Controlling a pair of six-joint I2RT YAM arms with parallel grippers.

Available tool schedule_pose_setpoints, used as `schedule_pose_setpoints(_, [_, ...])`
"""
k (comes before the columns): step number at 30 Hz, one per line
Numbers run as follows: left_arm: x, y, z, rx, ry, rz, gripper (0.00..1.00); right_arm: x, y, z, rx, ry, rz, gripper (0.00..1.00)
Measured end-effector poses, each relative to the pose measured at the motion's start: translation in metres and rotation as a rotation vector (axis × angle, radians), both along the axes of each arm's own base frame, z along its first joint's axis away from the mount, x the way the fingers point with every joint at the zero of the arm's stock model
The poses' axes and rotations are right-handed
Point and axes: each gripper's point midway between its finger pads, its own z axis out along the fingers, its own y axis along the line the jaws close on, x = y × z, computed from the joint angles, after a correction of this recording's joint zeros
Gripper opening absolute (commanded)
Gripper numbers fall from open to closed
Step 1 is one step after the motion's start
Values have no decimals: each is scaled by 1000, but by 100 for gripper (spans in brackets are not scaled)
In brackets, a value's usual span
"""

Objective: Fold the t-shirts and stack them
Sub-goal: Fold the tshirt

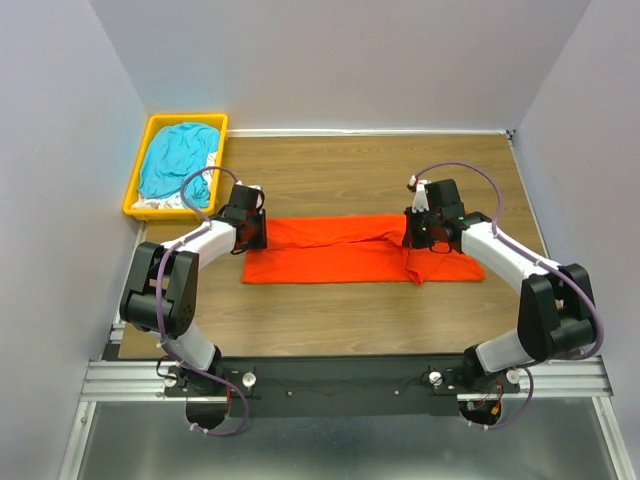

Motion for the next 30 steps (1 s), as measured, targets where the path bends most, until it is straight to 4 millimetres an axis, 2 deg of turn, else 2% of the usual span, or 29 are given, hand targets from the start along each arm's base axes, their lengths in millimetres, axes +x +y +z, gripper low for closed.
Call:
schedule_pose_setpoints(7, [2, 9, 0, 3, 0, 25, 42, -18, -4, -14, 1, 53, -23, 4])
schedule_pose_setpoints(13, [3, 15, 0, 5, 0, 42, 42, -19, -3, -6, 20, 33, -24, 4])
schedule_pose_setpoints(22, [5, 23, 0, 10, 1, 65, 42, -34, 22, 2, 145, 66, 88, 3])
schedule_pose_setpoints(26, [5, 27, -1, 12, 4, 74, 42, -35, 22, 1, 153, 78, 71, 1])
schedule_pose_setpoints(30, [4, 31, -1, 18, 8, 82, 42, -30, 12, -2, 112, 73, -4, 1])
